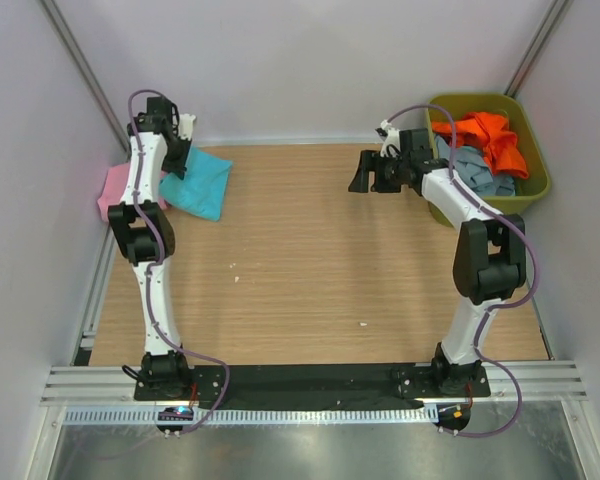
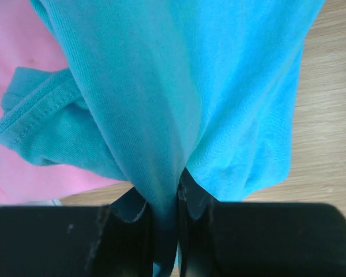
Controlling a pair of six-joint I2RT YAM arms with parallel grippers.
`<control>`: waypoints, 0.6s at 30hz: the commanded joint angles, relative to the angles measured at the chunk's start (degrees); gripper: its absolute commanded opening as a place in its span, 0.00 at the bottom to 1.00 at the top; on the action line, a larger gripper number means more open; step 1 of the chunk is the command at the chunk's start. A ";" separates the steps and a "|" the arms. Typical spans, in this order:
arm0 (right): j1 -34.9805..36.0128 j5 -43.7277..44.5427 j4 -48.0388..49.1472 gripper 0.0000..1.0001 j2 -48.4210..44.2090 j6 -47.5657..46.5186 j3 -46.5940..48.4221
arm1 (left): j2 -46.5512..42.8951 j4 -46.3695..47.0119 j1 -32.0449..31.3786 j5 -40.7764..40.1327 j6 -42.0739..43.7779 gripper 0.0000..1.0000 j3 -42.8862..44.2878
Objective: Fold and stack the t-shirts
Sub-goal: Neatly place the folded tshirt to the corner
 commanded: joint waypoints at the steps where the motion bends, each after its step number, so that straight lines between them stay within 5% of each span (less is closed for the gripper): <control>1: -1.19 -1.18 2.71 0.79 -1.73 0.73 -0.39 | -5.79 1.93 0.03 -4.41 2.59 0.00 2.46; 18: -2.77 -2.76 4.73 0.79 -2.08 2.93 -2.85 | -10.72 2.98 2.84 -10.91 6.72 0.00 1.58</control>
